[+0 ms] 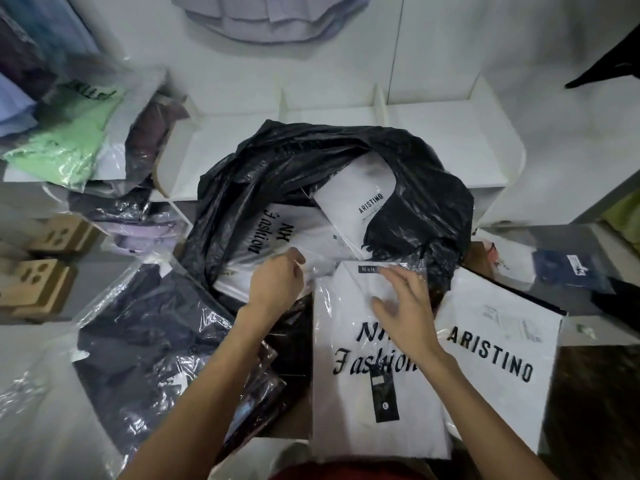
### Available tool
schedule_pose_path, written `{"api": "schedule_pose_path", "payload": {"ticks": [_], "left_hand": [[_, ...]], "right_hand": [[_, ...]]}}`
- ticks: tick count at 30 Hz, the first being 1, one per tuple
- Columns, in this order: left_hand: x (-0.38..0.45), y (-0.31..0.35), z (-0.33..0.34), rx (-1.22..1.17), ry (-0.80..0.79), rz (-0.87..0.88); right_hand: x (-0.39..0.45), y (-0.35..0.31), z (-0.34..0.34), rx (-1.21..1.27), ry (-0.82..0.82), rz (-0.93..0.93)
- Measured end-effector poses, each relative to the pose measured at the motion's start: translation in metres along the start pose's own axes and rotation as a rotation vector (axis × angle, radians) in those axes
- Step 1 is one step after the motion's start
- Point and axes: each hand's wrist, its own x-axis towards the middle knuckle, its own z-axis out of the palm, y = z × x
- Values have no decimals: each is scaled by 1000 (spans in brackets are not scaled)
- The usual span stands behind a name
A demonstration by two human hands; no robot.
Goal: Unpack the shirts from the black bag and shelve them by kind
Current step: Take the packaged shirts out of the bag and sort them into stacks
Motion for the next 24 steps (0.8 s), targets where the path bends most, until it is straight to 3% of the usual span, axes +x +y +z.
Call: {"api": "schedule_pose_path", "payload": {"ticks": [3, 7, 13, 16, 19, 22, 24], "left_hand": [[39, -14, 14, 16, -187, 171], [71, -20, 32, 277, -319, 274], [70, -2, 21, 720, -165, 484], [78, 2, 10, 551, -59, 378], [74, 7, -11, 280, 68, 318], [56, 12, -24, 187, 122, 347], [42, 15, -29, 149, 142, 376]], "right_hand": [[28, -21, 15, -4, -90, -64], [72, -37, 30, -66, -222, -28], [95, -39, 35, -20, -318, 50], [98, -38, 37, 82, -218, 98], [104, -49, 32, 323, -82, 267], [113, -66, 28, 830, -285, 466], [116, -80, 29, 1042, -320, 525]]}}
